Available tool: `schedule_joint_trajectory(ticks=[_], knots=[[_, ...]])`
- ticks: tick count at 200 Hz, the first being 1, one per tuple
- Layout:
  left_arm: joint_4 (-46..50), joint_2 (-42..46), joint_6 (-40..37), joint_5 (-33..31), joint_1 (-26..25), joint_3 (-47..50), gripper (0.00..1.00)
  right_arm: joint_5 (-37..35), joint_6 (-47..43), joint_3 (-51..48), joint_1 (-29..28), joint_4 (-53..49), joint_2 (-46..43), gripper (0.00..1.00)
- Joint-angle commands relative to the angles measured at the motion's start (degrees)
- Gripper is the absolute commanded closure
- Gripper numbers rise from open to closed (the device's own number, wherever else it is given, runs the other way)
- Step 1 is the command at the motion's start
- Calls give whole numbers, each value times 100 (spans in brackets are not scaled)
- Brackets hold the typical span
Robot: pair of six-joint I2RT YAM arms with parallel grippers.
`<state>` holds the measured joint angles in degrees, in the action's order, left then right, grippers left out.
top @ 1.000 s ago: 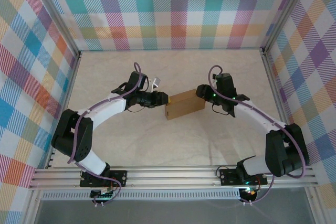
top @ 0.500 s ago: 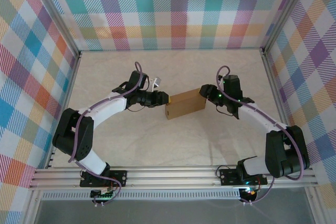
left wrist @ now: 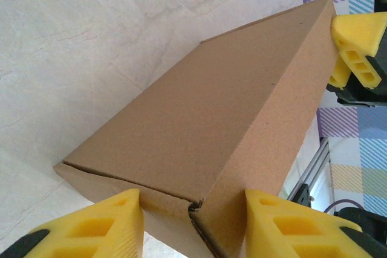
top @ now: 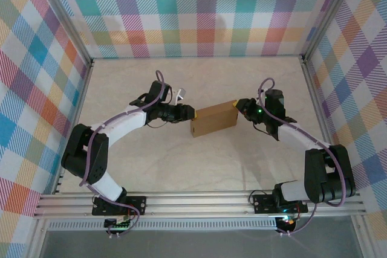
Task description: Fold the paper box
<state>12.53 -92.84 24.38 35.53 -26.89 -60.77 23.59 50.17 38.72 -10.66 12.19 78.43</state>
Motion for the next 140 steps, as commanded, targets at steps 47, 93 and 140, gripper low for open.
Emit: schedule_joint_trajectory(ticks=[47,93,140], knots=[[1240,-468,-199,-924,-43,263,54,379,95,-161,-48,126,159,66],[1283,-393,-239,-864,-44,8,42,264,35,-64,-46,-42,70,56],[1462,-377,-384,-804,-44,-660,23,43,-197,142,-43,-443,-157,37]])
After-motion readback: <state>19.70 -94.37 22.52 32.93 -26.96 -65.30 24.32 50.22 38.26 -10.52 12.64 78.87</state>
